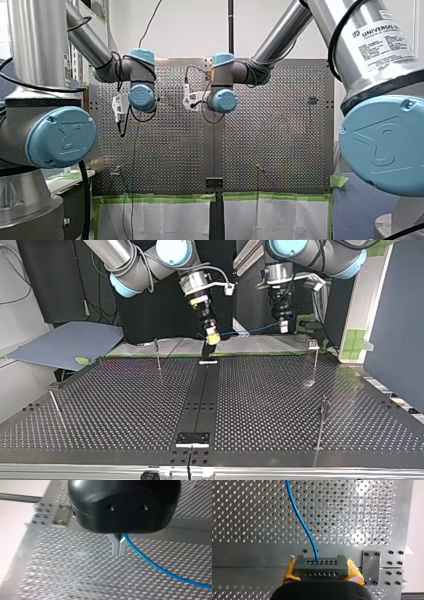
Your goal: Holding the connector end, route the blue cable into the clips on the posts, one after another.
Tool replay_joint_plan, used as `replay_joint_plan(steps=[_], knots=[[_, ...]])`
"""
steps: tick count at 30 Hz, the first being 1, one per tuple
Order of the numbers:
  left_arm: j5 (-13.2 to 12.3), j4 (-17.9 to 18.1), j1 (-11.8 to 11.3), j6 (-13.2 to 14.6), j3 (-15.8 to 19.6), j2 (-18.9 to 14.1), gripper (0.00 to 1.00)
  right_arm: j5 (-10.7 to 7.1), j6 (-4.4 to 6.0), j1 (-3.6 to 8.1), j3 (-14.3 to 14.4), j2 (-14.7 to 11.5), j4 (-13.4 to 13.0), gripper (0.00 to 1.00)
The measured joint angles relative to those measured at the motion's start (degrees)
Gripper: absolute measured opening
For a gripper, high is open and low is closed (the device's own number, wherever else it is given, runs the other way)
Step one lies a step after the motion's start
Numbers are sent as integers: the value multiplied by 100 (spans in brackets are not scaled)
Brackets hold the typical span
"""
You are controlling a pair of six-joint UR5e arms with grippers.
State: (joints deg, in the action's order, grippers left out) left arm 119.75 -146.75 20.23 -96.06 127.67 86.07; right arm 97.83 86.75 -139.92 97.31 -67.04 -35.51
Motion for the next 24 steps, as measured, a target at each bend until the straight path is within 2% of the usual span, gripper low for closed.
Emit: replay_joint_plan(steps=[6,12,24], knots=[[-40,-220,-304,-2,-289,-191,0,-109,116,-38,-269,1,152,0],[47,-468,-521,0,-580,-274,0,-162,213,-87,-545,1,310,0],[2,-658,-711,-32,-939,-343,0,-195,242,-124,-1127,1,756,0]])
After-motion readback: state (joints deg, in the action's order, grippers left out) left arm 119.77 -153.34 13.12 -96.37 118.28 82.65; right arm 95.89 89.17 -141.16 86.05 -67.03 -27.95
